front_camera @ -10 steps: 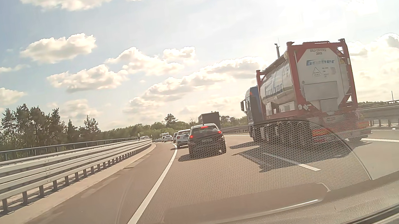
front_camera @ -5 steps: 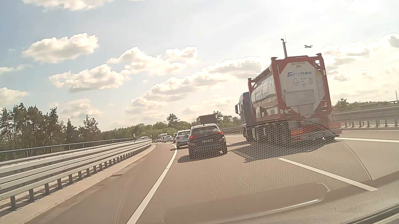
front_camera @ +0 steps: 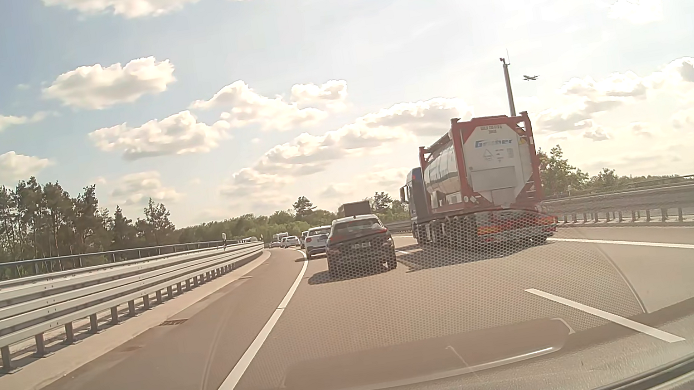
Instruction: Follow the waypoints while adhering to traffic rules and regulations
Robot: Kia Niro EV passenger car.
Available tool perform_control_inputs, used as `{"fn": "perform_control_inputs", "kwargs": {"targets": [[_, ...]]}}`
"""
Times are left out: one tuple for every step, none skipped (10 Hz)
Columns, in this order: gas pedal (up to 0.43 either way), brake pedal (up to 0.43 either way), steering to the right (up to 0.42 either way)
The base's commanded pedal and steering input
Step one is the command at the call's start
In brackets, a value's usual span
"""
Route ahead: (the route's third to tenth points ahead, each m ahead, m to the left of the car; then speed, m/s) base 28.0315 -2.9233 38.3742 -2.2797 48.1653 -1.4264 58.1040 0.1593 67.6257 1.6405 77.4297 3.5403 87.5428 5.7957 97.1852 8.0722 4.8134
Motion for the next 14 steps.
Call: {"fn": "perform_control_inputs", "kwargs": {"targets": [[0.047,0.0,-0.012],[0.059,0.0,-0.012],[0.059,0.0,-0.012],[0.059,0.0,-0.012],[0.059,0.0,-0.012],[0.059,0.0,-0.012],[0.067,0.0,-0.011],[0.067,0.0,-0.011],[0.067,0.0,-0.011],[0.067,0.0,-0.011],[0.067,0.0,-0.011],[0.067,0.0,-0.011],[0.067,0.0,-0.012],[0.067,0.0,-0.012]]}}
